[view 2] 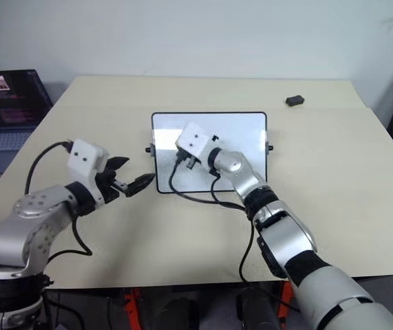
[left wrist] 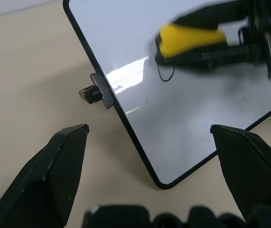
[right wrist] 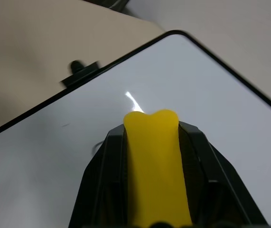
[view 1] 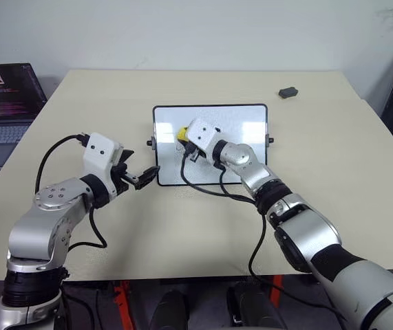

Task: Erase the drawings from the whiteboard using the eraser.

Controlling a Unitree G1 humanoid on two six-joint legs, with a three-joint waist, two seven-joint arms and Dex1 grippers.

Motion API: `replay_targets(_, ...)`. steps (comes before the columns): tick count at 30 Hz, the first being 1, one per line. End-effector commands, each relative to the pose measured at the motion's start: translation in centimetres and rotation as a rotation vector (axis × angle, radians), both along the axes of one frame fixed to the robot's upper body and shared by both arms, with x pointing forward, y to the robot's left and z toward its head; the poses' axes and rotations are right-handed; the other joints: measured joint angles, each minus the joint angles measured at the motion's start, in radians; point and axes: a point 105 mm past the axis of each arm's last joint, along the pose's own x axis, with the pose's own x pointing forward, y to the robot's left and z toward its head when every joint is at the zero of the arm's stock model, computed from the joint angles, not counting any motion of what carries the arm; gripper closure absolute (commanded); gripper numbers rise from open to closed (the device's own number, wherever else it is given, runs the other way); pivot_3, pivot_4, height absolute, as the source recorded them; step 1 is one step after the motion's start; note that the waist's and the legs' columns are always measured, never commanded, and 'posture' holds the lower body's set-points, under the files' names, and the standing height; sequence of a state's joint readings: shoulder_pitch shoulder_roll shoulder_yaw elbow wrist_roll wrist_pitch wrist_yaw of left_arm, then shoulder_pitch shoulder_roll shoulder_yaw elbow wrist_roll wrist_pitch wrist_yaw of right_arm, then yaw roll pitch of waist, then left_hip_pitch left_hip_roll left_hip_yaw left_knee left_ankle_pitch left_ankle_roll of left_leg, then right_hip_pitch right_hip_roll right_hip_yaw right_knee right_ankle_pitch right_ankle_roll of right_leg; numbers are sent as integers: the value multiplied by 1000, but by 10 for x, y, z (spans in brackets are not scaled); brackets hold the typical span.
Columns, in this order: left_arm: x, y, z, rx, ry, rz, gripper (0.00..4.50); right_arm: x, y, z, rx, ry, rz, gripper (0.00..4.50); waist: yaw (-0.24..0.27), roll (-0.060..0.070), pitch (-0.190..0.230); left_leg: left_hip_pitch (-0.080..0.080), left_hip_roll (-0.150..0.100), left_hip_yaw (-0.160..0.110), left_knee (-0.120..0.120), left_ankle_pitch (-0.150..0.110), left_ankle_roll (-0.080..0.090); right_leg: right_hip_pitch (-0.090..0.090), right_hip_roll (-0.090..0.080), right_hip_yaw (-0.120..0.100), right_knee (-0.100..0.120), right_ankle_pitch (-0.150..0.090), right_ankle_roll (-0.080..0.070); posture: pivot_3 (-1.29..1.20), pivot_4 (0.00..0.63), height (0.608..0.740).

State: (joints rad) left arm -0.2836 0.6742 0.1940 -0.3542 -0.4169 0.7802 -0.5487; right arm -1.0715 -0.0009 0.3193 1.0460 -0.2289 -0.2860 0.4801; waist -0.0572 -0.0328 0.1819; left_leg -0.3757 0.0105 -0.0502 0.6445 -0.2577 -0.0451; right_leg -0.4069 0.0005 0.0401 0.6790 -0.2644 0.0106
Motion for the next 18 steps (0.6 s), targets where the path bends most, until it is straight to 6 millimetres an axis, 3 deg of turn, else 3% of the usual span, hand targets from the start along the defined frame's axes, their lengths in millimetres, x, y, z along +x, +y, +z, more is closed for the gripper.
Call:
replay_targets(1, 1, -3, 10, 18, -41, -23, 0, -9, -16, -51, -174, 102, 17, 3381, 0, 0, 0, 2, 0, 0, 0, 0, 0, 2, 0, 0, 0, 0, 0, 0, 150, 740)
replay_targets(5, 2, -5, 10, 18, -40, -31, 0, -9, -14, -45, -168, 76, 28, 3381, 0, 0, 0, 9, 0, 0, 0, 1, 1, 8, 1, 1, 1, -2, 4, 0, 150, 740)
replay_targets(9, 1, -7, 8, 17, -36, -37, 0, -1, -9, -12, -67, -20, -2, 3381, 1, 0, 0, 14, 0, -1, 0, 1, 1, 14, 1, 0, 0, -3, 4, 0, 150, 740)
replay_targets(13, 1, -8, 6, 12, -29, -38, 0, 7, -6, 36, 80, -109, -42, 3381, 2, 1, 1, 11, 0, -1, 0, 1, 1, 12, 1, 0, 0, -3, 3, 0, 150, 740)
replay_targets(18, -1, -9, 5, 9, -26, -39, 0, 12, -3, 66, 172, -163, -75, 3381, 0, 1, 1, 1, 0, 0, -1, 1, 1, 1, 1, 0, 0, 0, -1, 0, 150, 740)
